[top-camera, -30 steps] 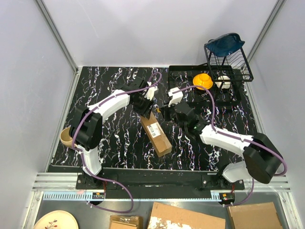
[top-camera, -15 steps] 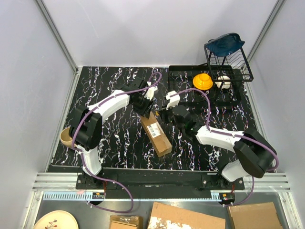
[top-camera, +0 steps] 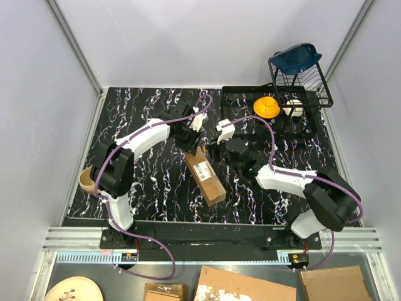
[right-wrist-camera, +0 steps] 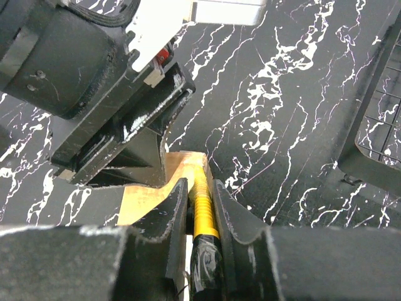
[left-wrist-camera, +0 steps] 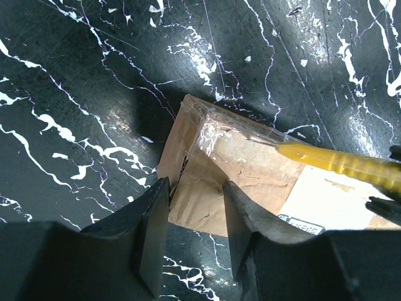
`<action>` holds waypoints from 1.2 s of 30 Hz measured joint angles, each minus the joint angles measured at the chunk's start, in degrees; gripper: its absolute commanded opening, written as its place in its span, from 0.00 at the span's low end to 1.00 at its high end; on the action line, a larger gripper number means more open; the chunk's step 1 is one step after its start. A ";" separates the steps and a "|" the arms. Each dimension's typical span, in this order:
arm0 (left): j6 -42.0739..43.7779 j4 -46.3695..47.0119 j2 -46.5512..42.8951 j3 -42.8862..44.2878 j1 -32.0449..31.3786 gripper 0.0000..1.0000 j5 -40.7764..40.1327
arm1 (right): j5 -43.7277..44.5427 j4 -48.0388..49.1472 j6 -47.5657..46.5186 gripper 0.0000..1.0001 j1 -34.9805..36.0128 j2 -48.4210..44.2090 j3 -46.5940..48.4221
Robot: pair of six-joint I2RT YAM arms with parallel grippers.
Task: Unpack the express box
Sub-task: Cut the express box at the center of the board.
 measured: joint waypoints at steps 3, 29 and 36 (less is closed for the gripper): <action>0.00 0.11 -0.04 -0.09 0.00 0.41 0.02 | -0.13 0.00 -0.07 0.00 0.00 0.24 0.48; 0.04 0.79 -0.48 -0.74 0.00 0.40 0.04 | 5.51 -1.27 -6.05 0.00 4.13 0.96 1.57; 0.26 1.07 -0.59 -0.87 0.00 0.40 0.15 | 6.19 -2.51 -6.43 0.00 4.55 0.55 1.75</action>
